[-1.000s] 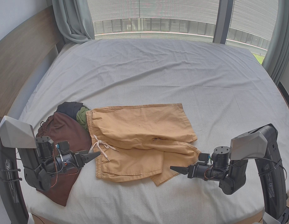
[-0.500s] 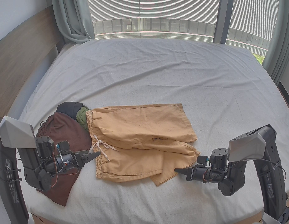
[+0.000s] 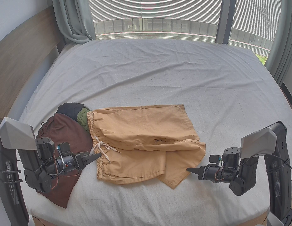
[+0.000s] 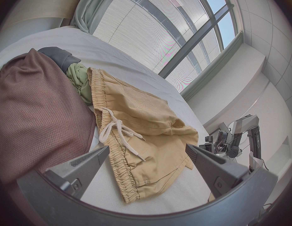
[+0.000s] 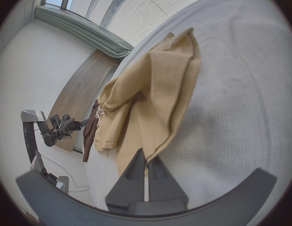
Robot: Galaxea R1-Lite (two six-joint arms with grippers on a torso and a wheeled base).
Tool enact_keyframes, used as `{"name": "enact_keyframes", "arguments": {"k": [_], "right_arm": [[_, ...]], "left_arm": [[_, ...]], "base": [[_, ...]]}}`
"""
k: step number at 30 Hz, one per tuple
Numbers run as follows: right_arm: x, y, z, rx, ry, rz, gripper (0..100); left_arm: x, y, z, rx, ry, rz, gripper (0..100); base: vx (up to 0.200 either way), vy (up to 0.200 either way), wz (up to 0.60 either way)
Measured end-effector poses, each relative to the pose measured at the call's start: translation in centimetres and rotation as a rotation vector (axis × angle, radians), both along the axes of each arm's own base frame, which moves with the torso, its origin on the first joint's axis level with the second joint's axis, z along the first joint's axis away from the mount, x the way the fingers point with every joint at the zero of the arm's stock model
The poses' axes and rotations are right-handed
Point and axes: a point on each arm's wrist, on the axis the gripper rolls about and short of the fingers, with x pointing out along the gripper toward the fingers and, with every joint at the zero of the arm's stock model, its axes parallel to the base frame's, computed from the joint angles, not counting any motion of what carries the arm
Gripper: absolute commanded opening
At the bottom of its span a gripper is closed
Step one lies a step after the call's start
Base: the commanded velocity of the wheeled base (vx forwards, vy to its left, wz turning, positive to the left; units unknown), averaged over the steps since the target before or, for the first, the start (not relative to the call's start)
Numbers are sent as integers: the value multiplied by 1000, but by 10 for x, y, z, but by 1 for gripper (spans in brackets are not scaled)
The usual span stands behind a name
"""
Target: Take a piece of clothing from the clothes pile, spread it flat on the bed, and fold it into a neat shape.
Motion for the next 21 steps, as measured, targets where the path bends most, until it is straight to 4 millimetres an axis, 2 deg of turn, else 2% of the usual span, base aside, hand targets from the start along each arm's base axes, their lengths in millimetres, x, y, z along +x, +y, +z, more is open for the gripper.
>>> {"name": "enact_keyframes", "arguments": {"k": [8,15,21], "right_arm": [[-1,-20,3,-4,12,-58,0],[8,-38,7,1,-11,-118,0],[15,-46,11,6,-41,-143,0]], "left_arm": [[1,0,-4,2,9,1,100],[1,1,-6,3,15,2,100],[1,1,-8,4,20,4,100]], "base": [[0,0,0],[0,0,0],[0,0,0]]}}
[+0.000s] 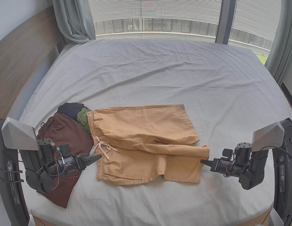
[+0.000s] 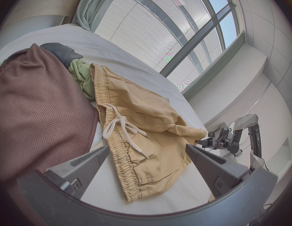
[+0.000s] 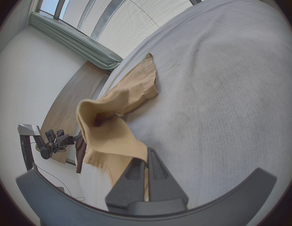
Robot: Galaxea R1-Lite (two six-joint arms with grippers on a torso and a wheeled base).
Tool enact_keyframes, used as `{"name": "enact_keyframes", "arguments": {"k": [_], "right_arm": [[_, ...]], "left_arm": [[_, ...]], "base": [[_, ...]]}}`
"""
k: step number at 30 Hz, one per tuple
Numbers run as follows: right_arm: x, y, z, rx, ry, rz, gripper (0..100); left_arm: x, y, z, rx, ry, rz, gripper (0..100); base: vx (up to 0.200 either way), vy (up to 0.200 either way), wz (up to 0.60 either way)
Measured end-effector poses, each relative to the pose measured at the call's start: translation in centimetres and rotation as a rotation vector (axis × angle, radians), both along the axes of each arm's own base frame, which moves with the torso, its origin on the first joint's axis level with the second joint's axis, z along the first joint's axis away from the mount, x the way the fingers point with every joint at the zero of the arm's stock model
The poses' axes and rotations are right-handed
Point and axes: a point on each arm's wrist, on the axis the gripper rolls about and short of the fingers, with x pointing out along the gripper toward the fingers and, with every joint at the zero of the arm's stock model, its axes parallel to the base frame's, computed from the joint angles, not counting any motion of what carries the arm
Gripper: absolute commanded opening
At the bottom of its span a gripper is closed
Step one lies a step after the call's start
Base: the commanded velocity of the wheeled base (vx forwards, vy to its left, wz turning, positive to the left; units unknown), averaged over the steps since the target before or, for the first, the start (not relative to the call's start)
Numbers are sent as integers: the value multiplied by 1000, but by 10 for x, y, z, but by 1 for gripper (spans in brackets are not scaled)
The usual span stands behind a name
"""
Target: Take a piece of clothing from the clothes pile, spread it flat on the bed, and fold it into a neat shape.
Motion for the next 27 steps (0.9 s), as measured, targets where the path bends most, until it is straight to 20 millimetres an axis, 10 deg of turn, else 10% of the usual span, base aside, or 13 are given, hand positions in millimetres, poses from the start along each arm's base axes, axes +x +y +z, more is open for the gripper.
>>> {"name": "enact_keyframes", "arguments": {"k": [7,8,27], "right_arm": [[0,1,0,-1,-1,3,0],[-1,1,0,-2,1,5,100],[-31,12,-1,-66,47,88,100]], "left_arm": [[0,0,-5,1,14,0,100],[0,0,-5,1,15,0,100],[-13,-1,-23,0,105,-21,100]], "base": [[0,0,0],[0,0,0],[0,0,0]]}}
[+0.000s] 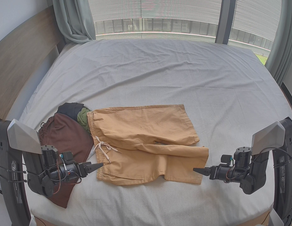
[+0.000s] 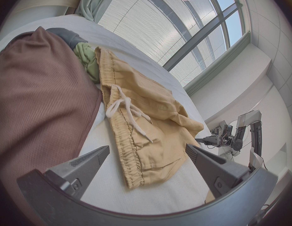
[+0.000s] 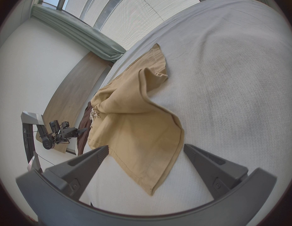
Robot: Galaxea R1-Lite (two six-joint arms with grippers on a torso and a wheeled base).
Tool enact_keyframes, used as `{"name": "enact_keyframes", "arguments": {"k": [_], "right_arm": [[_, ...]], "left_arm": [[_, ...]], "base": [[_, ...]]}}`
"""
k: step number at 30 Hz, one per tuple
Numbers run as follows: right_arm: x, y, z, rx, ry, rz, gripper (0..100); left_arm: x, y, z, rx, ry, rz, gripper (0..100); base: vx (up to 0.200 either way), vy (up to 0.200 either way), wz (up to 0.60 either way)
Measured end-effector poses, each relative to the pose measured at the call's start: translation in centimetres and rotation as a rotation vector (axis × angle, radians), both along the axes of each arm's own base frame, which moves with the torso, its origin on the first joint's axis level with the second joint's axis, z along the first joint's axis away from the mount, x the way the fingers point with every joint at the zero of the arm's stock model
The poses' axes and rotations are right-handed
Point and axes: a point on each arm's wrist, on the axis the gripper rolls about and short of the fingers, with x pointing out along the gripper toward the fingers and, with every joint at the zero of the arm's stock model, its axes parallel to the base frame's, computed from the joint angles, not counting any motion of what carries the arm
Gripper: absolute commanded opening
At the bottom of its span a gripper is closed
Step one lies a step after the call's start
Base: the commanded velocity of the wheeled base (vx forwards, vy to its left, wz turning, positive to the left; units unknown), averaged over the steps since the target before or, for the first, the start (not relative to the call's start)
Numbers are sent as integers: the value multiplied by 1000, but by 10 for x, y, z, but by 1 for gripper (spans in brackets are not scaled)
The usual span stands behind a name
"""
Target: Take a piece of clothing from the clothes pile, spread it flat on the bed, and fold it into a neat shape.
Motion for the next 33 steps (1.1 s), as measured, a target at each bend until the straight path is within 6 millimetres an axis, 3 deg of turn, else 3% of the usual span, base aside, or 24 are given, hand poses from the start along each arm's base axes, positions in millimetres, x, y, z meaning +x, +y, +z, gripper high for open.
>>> {"name": "enact_keyframes", "arguments": {"k": [15,33], "right_arm": [[-4,0,-1,-19,-3,22,100],[-2,1,0,-13,-13,26,100]], "left_arm": [[-7,-7,-23,-3,92,-23,100],[-8,-22,-27,-37,147,-35,100]], "base": [[0,0,0],[0,0,0]]}}
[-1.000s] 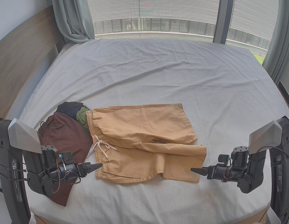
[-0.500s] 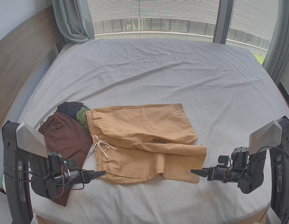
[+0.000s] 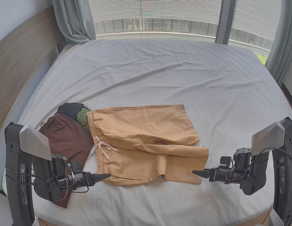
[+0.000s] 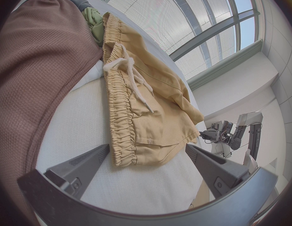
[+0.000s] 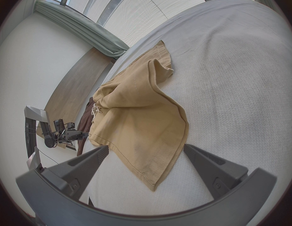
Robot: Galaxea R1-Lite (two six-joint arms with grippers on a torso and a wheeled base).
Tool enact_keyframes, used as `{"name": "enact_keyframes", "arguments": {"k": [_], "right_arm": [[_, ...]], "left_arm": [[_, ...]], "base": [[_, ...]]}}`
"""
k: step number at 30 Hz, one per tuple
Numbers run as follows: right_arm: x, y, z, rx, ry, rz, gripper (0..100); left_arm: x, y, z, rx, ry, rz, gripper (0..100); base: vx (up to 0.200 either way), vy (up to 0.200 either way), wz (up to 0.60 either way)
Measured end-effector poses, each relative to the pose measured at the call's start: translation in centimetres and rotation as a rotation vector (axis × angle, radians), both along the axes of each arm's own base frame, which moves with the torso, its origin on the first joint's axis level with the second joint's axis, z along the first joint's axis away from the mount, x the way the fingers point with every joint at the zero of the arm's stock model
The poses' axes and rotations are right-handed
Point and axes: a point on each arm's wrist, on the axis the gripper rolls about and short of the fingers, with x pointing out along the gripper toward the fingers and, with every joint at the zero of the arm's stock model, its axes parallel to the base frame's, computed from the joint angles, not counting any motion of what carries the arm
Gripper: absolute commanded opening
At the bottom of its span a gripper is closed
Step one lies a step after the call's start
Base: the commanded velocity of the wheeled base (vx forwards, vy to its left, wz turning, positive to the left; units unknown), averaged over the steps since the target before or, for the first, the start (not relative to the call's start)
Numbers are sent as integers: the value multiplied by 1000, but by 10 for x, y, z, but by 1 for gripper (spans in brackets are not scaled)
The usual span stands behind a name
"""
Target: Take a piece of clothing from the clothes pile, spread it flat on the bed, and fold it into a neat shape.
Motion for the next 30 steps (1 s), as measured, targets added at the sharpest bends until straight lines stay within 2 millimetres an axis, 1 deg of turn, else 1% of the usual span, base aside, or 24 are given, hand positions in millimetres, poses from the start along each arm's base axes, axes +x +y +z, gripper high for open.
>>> {"name": "enact_keyframes", "arguments": {"k": [3,4,13,22,30], "right_arm": [[0,0,0,0,0,0,100],[0,0,0,0,0,1,100],[-1,0,0,-1,3,1,100],[-7,0,-1,9,28,28,100],[-13,6,-3,4,48,50,100]], "left_arm": [[0,-1,0,0,0,-2,100],[0,-1,0,0,0,-2,0],[1,-1,0,0,-3,-4,0],[3,2,-1,3,-11,5,0],[3,3,-1,5,-15,2,0]], "base": [[0,0,0],[0,0,0],[0,0,0],[0,0,0],[0,0,0]]}}
